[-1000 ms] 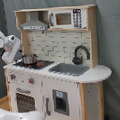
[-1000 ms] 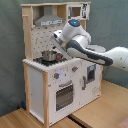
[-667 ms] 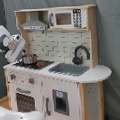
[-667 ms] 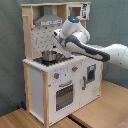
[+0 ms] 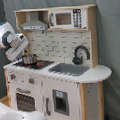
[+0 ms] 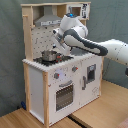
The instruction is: Play with the kitchen
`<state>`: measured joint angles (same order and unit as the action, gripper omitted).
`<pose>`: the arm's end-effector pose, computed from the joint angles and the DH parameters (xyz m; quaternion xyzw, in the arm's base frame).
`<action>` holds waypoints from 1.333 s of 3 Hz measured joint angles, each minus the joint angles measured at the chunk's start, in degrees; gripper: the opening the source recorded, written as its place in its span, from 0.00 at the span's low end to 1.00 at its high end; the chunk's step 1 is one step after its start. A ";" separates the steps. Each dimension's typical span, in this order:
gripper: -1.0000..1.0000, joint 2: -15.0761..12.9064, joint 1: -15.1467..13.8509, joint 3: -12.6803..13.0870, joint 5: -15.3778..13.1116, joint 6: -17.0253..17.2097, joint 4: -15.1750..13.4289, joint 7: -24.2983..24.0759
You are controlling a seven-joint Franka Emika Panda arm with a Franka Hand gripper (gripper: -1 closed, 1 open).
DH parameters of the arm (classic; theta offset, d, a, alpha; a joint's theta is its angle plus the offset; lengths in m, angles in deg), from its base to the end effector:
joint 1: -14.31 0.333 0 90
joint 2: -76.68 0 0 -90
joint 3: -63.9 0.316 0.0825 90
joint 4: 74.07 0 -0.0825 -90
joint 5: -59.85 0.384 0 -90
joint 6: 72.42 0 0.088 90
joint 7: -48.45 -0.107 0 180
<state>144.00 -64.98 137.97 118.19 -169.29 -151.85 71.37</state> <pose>0.4686 0.4828 0.5732 0.9166 0.3149 0.2183 0.1136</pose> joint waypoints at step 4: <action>1.00 -0.33 -11.94 2.84 6.92 13.02 12.56 -7.17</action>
<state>143.68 -76.92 140.81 125.12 -156.27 -139.29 64.20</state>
